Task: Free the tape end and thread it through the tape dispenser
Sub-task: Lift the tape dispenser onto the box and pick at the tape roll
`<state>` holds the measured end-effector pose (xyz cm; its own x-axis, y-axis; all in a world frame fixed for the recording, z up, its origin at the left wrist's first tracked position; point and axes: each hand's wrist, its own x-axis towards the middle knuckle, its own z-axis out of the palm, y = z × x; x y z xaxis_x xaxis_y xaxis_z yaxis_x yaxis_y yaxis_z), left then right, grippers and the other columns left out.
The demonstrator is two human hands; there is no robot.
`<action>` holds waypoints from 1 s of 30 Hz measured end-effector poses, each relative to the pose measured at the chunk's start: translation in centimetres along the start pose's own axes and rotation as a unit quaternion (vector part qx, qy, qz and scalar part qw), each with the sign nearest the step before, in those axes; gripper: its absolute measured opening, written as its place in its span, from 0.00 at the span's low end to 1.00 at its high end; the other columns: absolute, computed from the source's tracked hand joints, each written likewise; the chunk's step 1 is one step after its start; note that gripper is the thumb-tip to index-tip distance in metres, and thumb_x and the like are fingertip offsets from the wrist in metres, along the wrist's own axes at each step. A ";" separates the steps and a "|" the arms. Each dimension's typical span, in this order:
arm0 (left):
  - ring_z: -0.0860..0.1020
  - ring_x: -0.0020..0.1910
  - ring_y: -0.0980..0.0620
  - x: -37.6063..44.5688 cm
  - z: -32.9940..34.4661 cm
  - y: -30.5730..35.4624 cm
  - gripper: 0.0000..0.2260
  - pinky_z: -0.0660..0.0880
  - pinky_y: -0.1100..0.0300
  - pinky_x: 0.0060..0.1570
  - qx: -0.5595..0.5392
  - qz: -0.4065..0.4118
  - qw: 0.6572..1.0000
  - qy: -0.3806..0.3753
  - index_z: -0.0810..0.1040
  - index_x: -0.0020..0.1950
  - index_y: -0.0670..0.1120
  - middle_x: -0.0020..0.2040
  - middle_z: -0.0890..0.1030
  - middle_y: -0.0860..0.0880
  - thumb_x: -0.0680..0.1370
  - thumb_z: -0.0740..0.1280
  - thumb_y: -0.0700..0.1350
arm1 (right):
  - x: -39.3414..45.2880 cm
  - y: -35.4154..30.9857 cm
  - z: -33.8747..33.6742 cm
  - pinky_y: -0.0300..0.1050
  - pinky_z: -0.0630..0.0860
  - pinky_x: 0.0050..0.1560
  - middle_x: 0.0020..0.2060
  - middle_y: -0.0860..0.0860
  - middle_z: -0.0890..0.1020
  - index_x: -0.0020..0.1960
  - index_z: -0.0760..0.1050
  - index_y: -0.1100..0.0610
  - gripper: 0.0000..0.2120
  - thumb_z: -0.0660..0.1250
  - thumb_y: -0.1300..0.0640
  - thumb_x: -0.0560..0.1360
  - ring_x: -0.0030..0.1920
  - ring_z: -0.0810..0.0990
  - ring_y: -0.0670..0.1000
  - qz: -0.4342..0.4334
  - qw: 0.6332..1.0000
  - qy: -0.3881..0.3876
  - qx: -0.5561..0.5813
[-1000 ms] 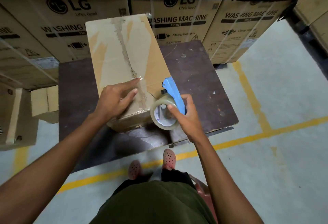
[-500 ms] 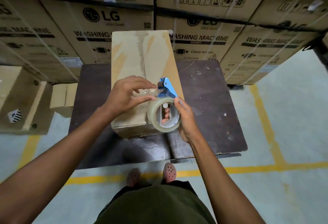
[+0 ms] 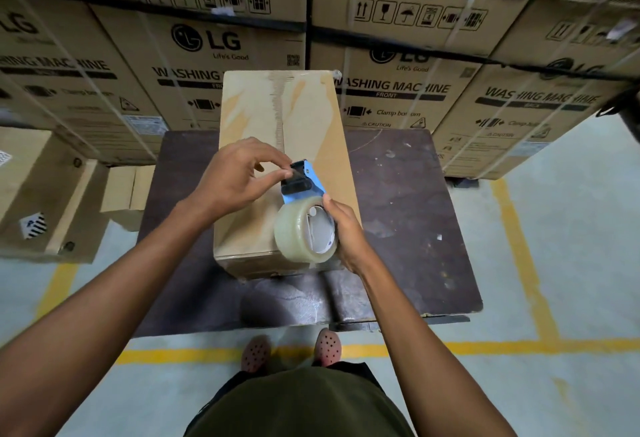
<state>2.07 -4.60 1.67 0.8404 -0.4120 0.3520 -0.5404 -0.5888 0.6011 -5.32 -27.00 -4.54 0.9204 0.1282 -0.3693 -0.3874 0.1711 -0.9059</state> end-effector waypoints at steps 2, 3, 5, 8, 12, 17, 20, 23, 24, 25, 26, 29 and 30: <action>0.85 0.52 0.50 0.6 -0.6 0.0 0.10 0.84 0.45 0.43 0.042 0.004 0.999 -0.020 0.90 0.52 0.53 0.51 0.89 0.56 0.79 0.73 0.56 | 0.9 -0.4 -0.2 0.50 0.77 0.57 0.50 0.58 0.85 0.55 0.82 0.62 0.22 0.62 0.43 0.82 0.52 0.82 0.55 -0.011 1.000 0.001 -0.023; 0.85 0.51 0.50 0.9 -0.9 0.0 0.11 0.84 0.45 0.42 0.060 0.006 0.998 -0.027 0.90 0.52 0.53 0.51 0.90 0.55 0.79 0.72 0.57 | 1.3 -0.7 -0.4 0.49 0.77 0.55 0.49 0.58 0.84 0.53 0.82 0.62 0.21 0.62 0.45 0.83 0.50 0.81 0.54 -0.016 0.999 0.004 -0.034; 0.84 0.51 0.51 1.5 -1.3 0.1 0.11 0.84 0.46 0.42 0.084 0.007 0.996 -0.030 0.89 0.52 0.55 0.50 0.90 0.55 0.80 0.71 0.59 | 2.0 -1.3 -0.8 0.44 0.77 0.50 0.45 0.54 0.84 0.48 0.81 0.60 0.18 0.60 0.50 0.87 0.45 0.81 0.50 -0.023 0.998 0.003 -0.052; 0.84 0.49 0.51 2.4 -1.6 0.6 0.11 0.83 0.47 0.42 0.093 0.002 0.995 -0.028 0.89 0.53 0.57 0.50 0.89 0.55 0.80 0.71 0.60 | 3.0 -1.4 -1.6 0.40 0.76 0.46 0.38 0.45 0.84 0.43 0.81 0.54 0.19 0.58 0.55 0.88 0.40 0.81 0.44 -0.032 0.998 -0.004 -0.054; 0.84 0.49 0.50 4.0 -1.5 1.8 0.07 0.82 0.48 0.45 0.120 0.002 0.992 -0.042 0.89 0.51 0.54 0.49 0.89 0.54 0.80 0.73 0.55 | 4.4 -1.9 -1.7 0.44 0.71 0.44 0.37 0.48 0.79 0.41 0.76 0.57 0.14 0.61 0.56 0.84 0.40 0.75 0.48 -0.043 0.998 -0.027 -0.031; 0.84 0.51 0.48 5.3 -0.7 2.0 0.08 0.79 0.50 0.48 0.167 -0.023 0.981 -0.099 0.88 0.52 0.55 0.52 0.89 0.55 0.81 0.71 0.56 | 6.1 -1.1 -1.9 0.47 0.64 0.35 0.35 0.52 0.73 0.46 0.75 0.64 0.15 0.64 0.51 0.80 0.34 0.69 0.49 -0.060 0.996 -0.045 -0.051; 0.83 0.51 0.49 5.7 -0.7 2.0 0.07 0.78 0.51 0.47 0.177 -0.036 0.978 -0.106 0.88 0.51 0.56 0.52 0.89 0.55 0.82 0.72 0.55 | 6.7 -0.9 -1.8 0.53 0.67 0.50 0.45 0.57 0.77 0.53 0.74 0.72 0.23 0.65 0.49 0.80 0.47 0.73 0.55 -0.068 0.995 -0.044 -0.055; 0.83 0.50 0.49 5.8 -1.2 1.5 0.06 0.75 0.53 0.45 0.182 -0.032 0.976 -0.118 0.88 0.51 0.55 0.52 0.89 0.54 0.82 0.72 0.54 | 6.7 -1.3 -1.4 0.54 0.68 0.56 0.49 0.58 0.80 0.54 0.78 0.68 0.16 0.64 0.54 0.81 0.51 0.75 0.55 -0.060 0.996 -0.038 -0.060; 0.83 0.50 0.49 5.9 -1.5 1.4 0.06 0.75 0.53 0.45 0.179 -0.029 0.976 -0.121 0.88 0.51 0.55 0.52 0.89 0.55 0.82 0.72 0.54 | 6.7 -1.4 -1.1 0.54 0.70 0.56 0.49 0.58 0.81 0.54 0.80 0.65 0.13 0.64 0.56 0.82 0.51 0.76 0.55 -0.057 0.996 -0.040 -0.052; 0.83 0.50 0.49 6.0 -1.7 1.2 0.05 0.76 0.53 0.45 0.175 -0.028 0.977 -0.122 0.87 0.50 0.55 0.52 0.89 0.55 0.81 0.72 0.53 | 6.5 -1.6 -0.7 0.53 0.71 0.55 0.49 0.57 0.82 0.55 0.82 0.63 0.11 0.63 0.58 0.82 0.51 0.78 0.55 -0.053 0.997 -0.041 -0.041; 0.83 0.49 0.50 6.0 -2.0 1.0 0.05 0.77 0.52 0.46 0.168 -0.025 0.978 -0.123 0.87 0.50 0.55 0.51 0.88 0.55 0.81 0.72 0.53 | 6.5 -1.6 -0.3 0.51 0.73 0.52 0.48 0.56 0.82 0.55 0.82 0.62 0.11 0.62 0.59 0.83 0.48 0.79 0.54 -0.049 0.997 -0.043 -0.031; 0.84 0.49 0.50 5.6 -2.7 0.4 0.05 0.80 0.49 0.48 0.145 -0.023 0.980 -0.135 0.88 0.49 0.54 0.50 0.88 0.55 0.81 0.73 0.53 | 6.3 -1.6 1.1 0.45 0.74 0.48 0.48 0.54 0.84 0.57 0.83 0.58 0.11 0.62 0.64 0.81 0.47 0.80 0.51 -0.057 0.997 -0.047 -0.035; 0.84 0.48 0.51 5.4 -2.8 0.1 0.05 0.80 0.48 0.49 0.135 -0.026 0.980 -0.143 0.88 0.49 0.54 0.50 0.88 0.55 0.81 0.73 0.53 | 6.2 -1.4 1.4 0.45 0.74 0.48 0.48 0.54 0.85 0.56 0.84 0.57 0.12 0.63 0.64 0.80 0.48 0.80 0.51 -0.061 0.996 -0.047 -0.038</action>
<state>6.67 -4.93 5.67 0.8419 -0.5325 0.0873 -0.5210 -0.7603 0.3880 0.92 -25.05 -5.25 0.9502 0.2028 -0.2367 -0.2636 0.1174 -0.9575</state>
